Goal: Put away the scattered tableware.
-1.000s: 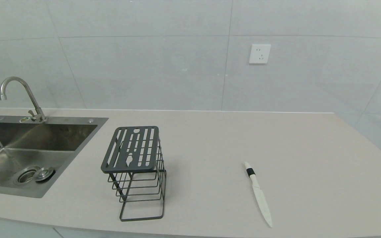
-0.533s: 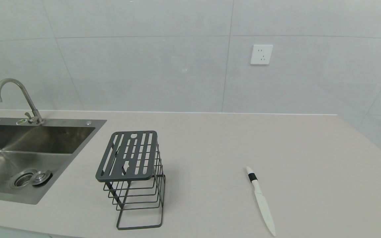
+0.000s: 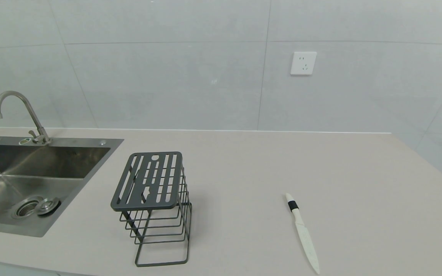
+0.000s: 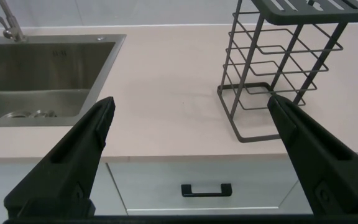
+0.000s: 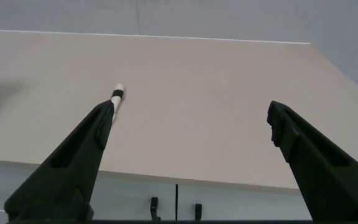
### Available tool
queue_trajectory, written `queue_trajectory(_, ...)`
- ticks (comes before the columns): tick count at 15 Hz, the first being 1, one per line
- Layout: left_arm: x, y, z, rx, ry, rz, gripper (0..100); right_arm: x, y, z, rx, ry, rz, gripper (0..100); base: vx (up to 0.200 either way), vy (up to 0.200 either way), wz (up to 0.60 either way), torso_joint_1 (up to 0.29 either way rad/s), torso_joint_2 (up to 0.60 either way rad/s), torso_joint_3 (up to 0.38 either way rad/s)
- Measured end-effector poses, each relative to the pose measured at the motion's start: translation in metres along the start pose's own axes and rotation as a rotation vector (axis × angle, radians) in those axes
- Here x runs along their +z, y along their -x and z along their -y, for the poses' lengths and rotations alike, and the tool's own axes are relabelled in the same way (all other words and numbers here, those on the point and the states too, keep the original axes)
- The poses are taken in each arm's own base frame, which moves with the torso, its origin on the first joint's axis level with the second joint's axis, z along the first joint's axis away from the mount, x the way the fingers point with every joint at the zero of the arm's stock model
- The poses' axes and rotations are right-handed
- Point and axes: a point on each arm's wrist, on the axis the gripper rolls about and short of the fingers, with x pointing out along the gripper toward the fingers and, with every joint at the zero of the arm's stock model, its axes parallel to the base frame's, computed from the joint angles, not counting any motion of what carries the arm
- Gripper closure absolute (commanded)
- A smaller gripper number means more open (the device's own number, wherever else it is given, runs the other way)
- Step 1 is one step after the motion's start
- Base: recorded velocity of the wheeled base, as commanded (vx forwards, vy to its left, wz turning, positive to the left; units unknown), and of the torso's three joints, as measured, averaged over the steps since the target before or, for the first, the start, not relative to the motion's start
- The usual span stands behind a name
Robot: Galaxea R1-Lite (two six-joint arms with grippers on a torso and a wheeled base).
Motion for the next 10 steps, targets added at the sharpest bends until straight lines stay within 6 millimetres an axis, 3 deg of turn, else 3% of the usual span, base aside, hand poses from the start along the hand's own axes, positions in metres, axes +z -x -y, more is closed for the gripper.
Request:
queue_trajectory(2,0.0,0.0,0.0,0.0,0.001,0.0,0,0.05,0.005,-0.002,0.044,0.007,0.154,0,0.0,0.0,0.0,0.0,0.0,0.0)
queue_trajectory(4,0.0,0.0,0.0,0.0,0.002,0.0,0,0.083,-0.004,-0.003,0.135,0.013,0.123,0,0.0,0.0,0.0,0.0,0.0,0.0)
queue_trajectory(7,0.0,0.0,0.0,-0.001,0.002,0.0,0,0.097,-0.041,0.0,0.214,-0.001,-0.06,0,0.0,0.0,0.0,0.0,0.0,0.0)
queue_trajectory(10,0.0,0.0,0.0,-0.001,0.002,-0.001,0,0.091,-0.079,0.001,0.285,-0.022,-0.273,0,0.0,0.0,0.0,0.0,0.0,0.0)
